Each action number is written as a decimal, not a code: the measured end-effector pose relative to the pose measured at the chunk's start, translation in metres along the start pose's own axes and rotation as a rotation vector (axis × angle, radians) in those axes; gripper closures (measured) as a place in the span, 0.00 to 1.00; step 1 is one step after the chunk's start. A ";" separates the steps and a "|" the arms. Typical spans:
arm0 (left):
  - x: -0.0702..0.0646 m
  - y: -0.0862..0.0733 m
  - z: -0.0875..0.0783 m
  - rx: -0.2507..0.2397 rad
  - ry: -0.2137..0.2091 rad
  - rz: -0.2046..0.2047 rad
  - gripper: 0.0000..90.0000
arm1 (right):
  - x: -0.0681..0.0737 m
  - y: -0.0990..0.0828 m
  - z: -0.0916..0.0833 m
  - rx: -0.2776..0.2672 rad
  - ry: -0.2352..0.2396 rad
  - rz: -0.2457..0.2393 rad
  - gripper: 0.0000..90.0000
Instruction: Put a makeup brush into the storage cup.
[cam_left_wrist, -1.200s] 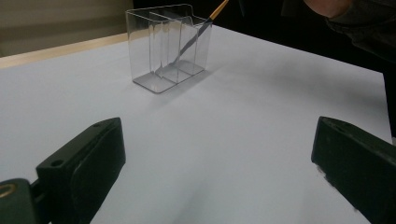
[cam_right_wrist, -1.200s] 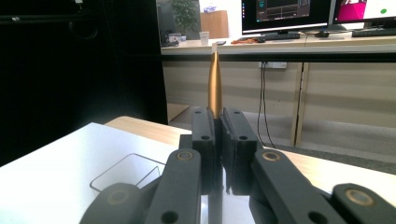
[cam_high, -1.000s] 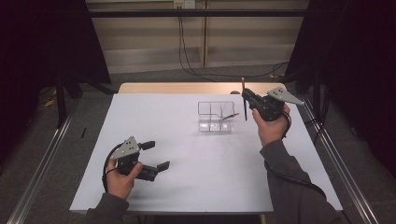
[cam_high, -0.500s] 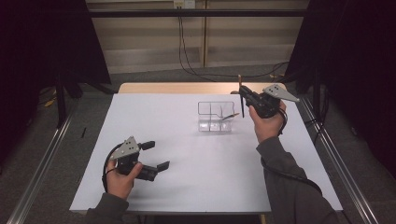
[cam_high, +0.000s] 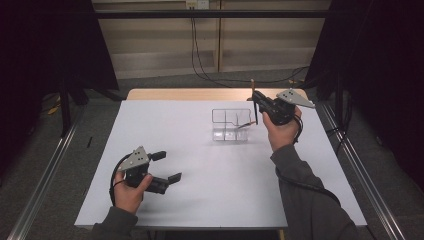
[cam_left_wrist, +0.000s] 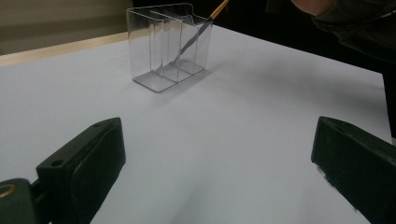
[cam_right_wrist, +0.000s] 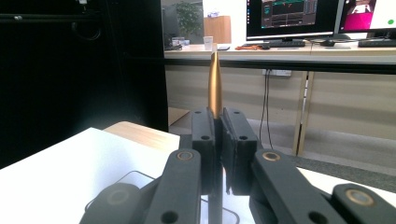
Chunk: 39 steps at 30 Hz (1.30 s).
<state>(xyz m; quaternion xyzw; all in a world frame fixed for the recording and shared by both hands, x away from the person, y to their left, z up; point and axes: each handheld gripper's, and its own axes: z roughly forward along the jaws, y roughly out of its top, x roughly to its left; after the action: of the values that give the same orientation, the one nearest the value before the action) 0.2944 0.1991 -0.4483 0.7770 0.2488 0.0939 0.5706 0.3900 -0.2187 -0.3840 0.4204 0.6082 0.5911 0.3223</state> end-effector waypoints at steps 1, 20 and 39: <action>0.000 0.000 0.000 -0.001 -0.002 0.000 0.03 | 0.000 0.000 0.001 -0.001 0.000 -0.001 0.94; -0.001 0.000 0.000 0.010 0.013 0.002 0.03 | 0.009 0.000 0.010 -0.015 0.018 0.002 0.94; -0.001 0.000 -0.001 0.003 0.005 -0.001 0.03 | 0.018 -0.003 0.020 -0.011 0.032 -0.006 0.94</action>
<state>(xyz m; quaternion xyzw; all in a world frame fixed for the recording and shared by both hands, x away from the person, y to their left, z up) 0.2932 0.1997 -0.4475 0.7774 0.2506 0.0953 0.5691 0.3994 -0.1934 -0.3869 0.4073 0.6113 0.6001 0.3167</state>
